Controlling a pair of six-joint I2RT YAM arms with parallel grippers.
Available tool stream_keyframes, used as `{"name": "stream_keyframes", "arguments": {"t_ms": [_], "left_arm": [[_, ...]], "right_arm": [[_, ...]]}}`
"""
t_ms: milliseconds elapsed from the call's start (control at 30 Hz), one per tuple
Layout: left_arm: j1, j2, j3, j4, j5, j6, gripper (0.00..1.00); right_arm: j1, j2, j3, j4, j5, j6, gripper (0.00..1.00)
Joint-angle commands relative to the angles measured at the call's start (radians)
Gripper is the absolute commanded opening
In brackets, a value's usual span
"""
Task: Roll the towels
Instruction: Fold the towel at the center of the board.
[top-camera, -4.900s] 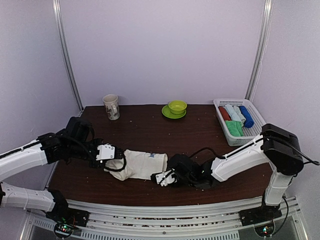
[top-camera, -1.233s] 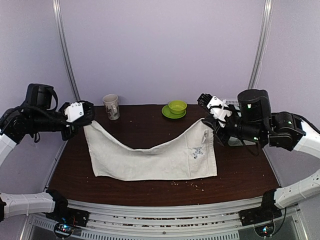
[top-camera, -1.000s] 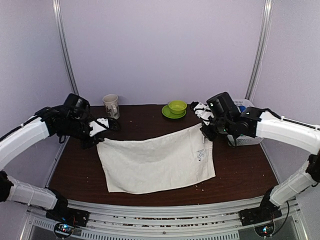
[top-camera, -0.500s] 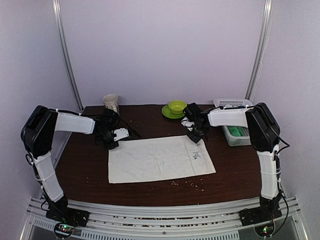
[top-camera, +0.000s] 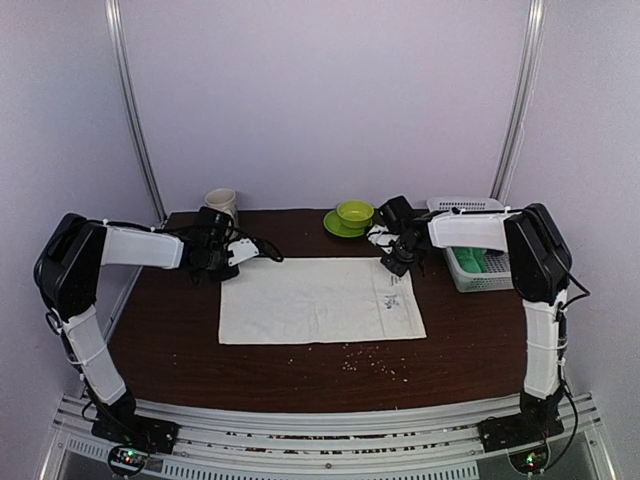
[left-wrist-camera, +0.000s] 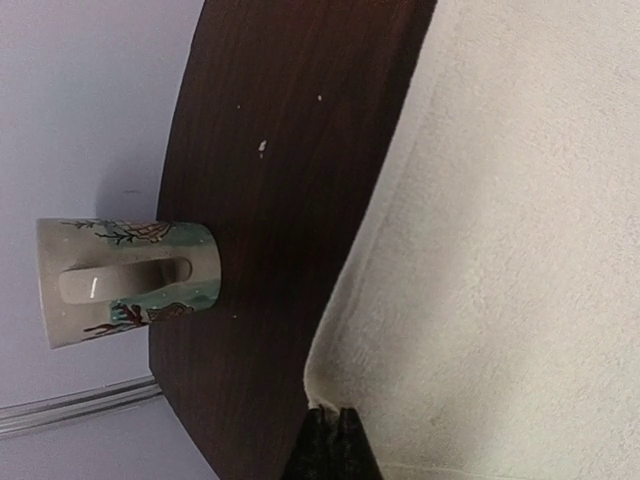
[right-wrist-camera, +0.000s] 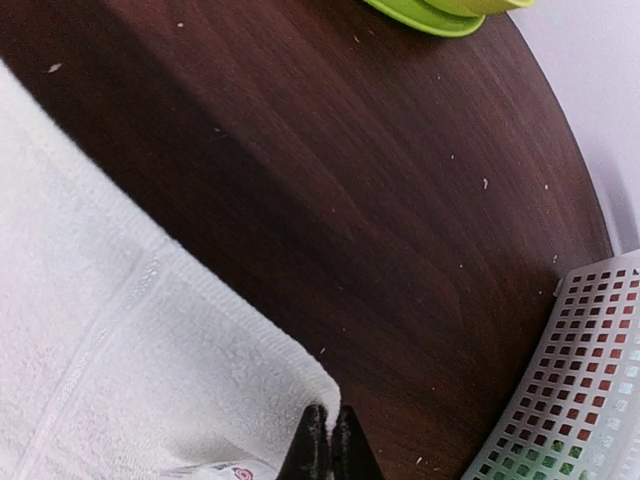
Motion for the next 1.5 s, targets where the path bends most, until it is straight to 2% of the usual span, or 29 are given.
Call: {"name": "stream_keyframes", "arguments": {"t_ms": [0, 167, 367, 733, 1100, 1467], "left_arm": [[0.027, -0.131, -0.059, 0.061, 0.107, 0.052, 0.00], [0.026, -0.221, -0.130, -0.011, 0.219, 0.119, 0.00], [0.027, -0.315, -0.214, -0.093, 0.306, 0.171, 0.00], [0.027, -0.484, -0.315, -0.198, 0.412, 0.217, 0.00], [0.026, -0.557, -0.415, -0.264, 0.493, 0.235, 0.00], [0.027, -0.544, -0.453, -0.269, 0.535, 0.246, 0.00]], "right_arm": [[-0.002, -0.115, -0.047, -0.030, -0.095, -0.138, 0.00], [0.018, -0.231, -0.179, -0.027, -0.162, -0.225, 0.00], [0.058, -0.330, -0.311, -0.011, -0.134, -0.249, 0.00], [0.135, -0.449, -0.432, 0.010, -0.092, -0.240, 0.00], [0.189, -0.488, -0.520, 0.010, -0.027, -0.204, 0.00], [0.230, -0.517, -0.598, 0.055, -0.002, -0.221, 0.00]]}}
